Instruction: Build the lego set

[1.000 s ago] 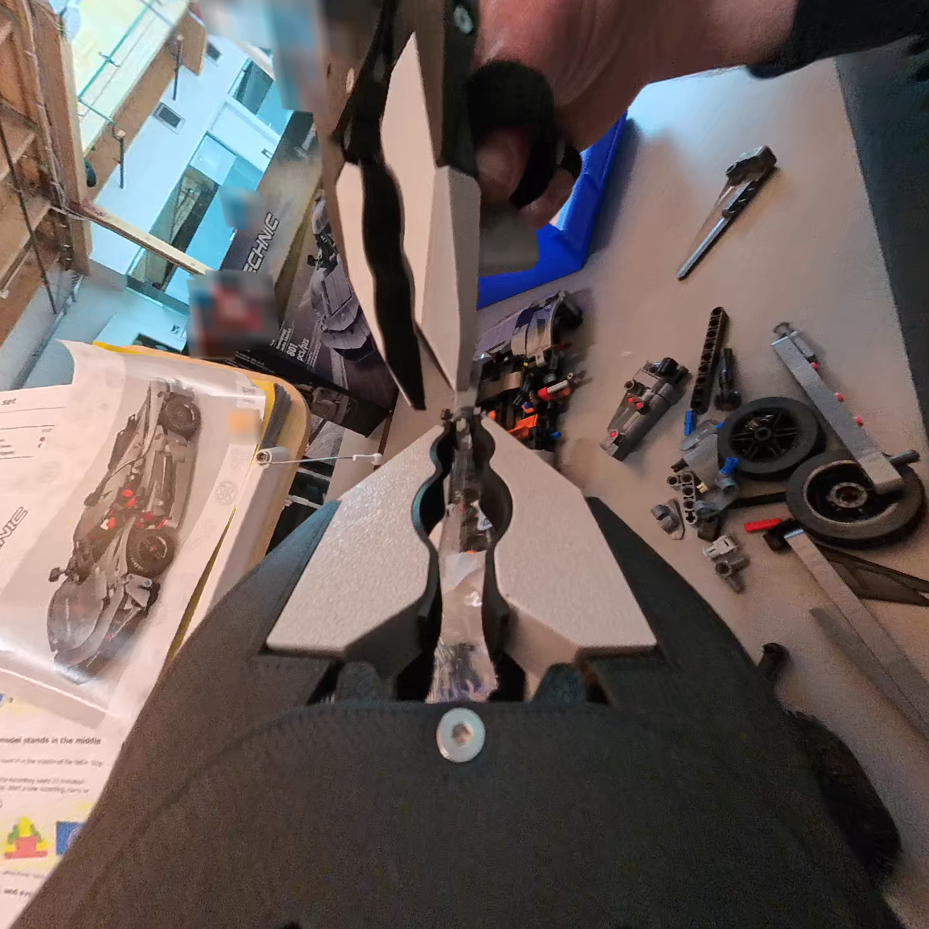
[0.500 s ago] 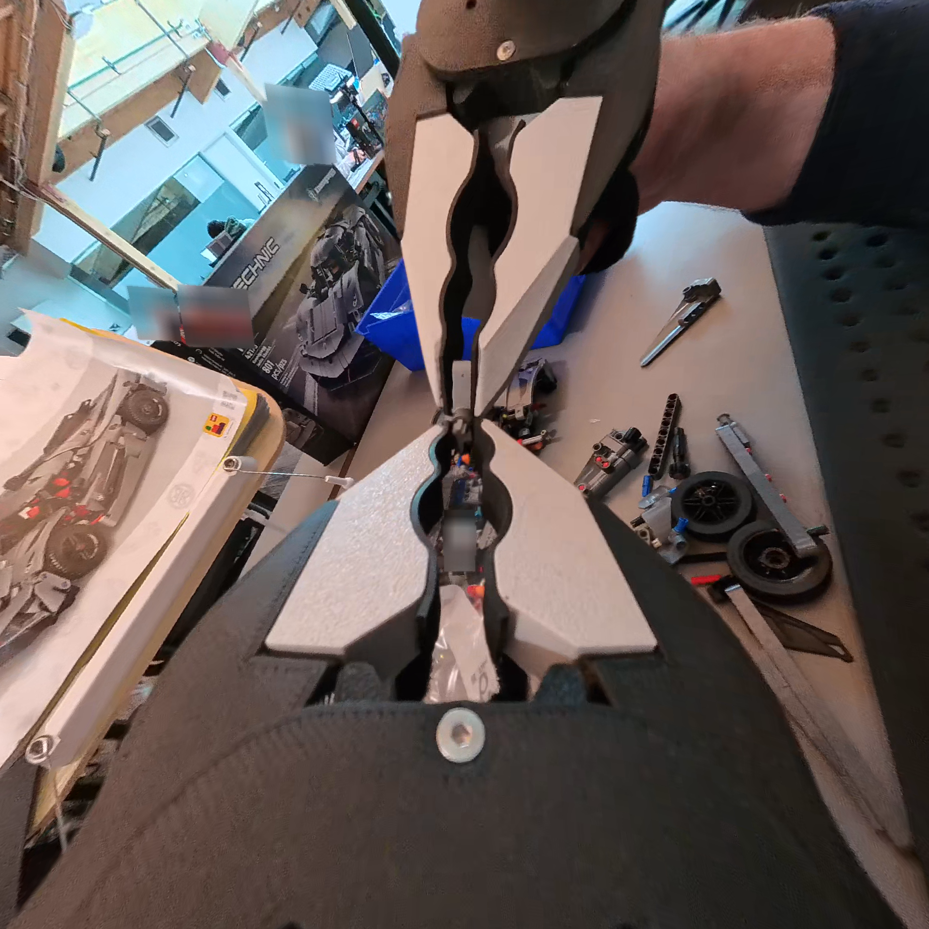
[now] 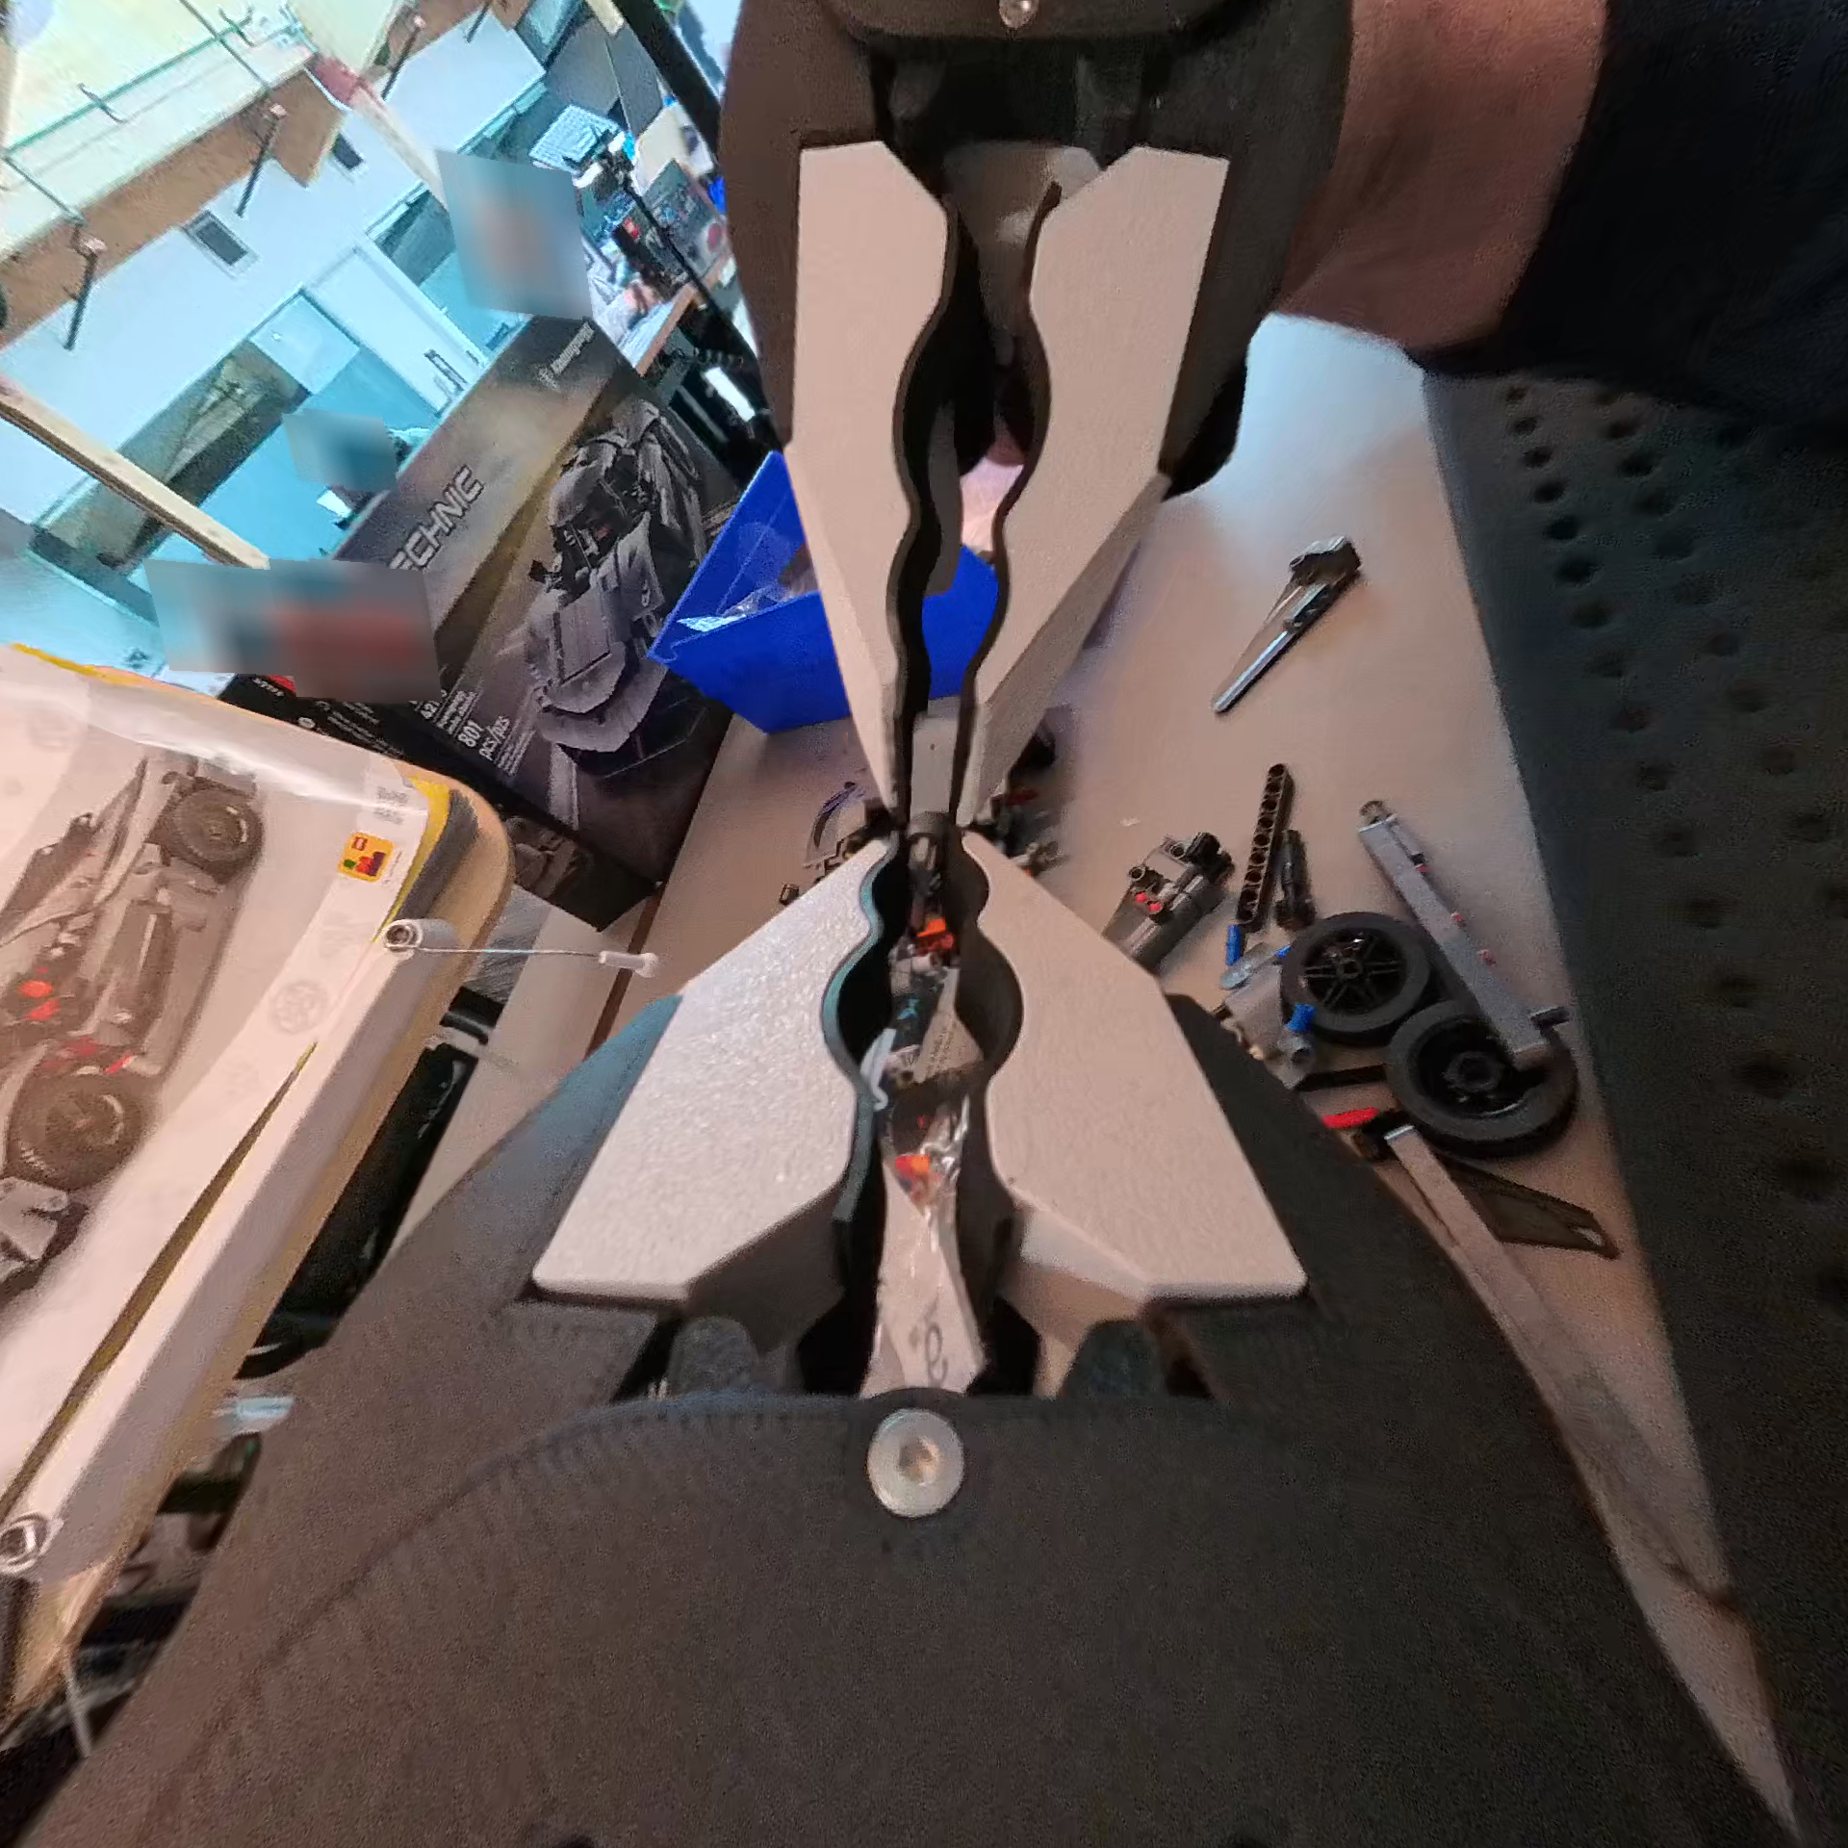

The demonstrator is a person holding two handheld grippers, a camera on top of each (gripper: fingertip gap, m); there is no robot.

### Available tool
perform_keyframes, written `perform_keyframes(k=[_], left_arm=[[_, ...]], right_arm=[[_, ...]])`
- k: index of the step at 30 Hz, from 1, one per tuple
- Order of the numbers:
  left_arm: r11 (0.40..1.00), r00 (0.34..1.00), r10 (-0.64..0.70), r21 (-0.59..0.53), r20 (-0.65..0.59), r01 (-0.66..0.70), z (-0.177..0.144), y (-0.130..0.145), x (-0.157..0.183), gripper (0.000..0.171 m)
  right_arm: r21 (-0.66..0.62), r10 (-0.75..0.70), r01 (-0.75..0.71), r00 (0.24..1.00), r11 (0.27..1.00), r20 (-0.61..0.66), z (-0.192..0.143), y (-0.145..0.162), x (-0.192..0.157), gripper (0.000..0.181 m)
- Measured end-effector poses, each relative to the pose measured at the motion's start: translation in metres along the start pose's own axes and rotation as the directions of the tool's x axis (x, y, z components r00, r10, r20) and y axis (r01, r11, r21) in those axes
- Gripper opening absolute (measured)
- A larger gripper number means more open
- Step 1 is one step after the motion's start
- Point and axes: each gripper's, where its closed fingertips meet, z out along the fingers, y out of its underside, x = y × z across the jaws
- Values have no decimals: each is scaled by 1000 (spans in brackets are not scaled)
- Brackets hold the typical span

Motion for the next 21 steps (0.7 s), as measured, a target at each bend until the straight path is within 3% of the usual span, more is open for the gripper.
perform_keyframes(k=[2, 4, 5, 6, 8, 13, 18, 21], left_arm=[[1000, 1000, -12, -7, -27, 12, 1, 2, 4, 4], [998, 998, -61, 11, -21, 61, -5, 3, -3, 3], [987, 992, -123, 102, -14, 123, -21, -7, -14, 3], [973, 986, -167, 164, 16, 162, -39, -13, -30, 2], [978, 983, -174, 131, 60, 166, -55, 1, -43, 2], [979, 981, -195, 72, 24, 193, -35, 11, -37, 3], [992, 995, -95, -81, -20, 94, -14, 29, -14, 3], [948, 999, 38, -317, -12, -40, 3, 56, -4, 4]], right_arm=[[-19, -2, 3, 1000, 1000, 10, 1, 6, -2, 6], [-130, 3, -7, 999, 991, -34, -1, 34, 6, 5], [-161, 28, -34, 999, 986, -39, -3, 50, 8, 6], [-110, 82, -83, 997, 990, -18, -7, 53, 6, 5], [-42, 135, -135, 991, 990, -4, -15, 48, 5, 5], [-75, 148, -146, 989, 986, 22, 9, 45, 0, 5], [-46, 176, -175, 984, 984, 22, 8, 42, 5, 6], [-45, 195, -193, 980, 980, 37, 12, 49, 2, 6]])
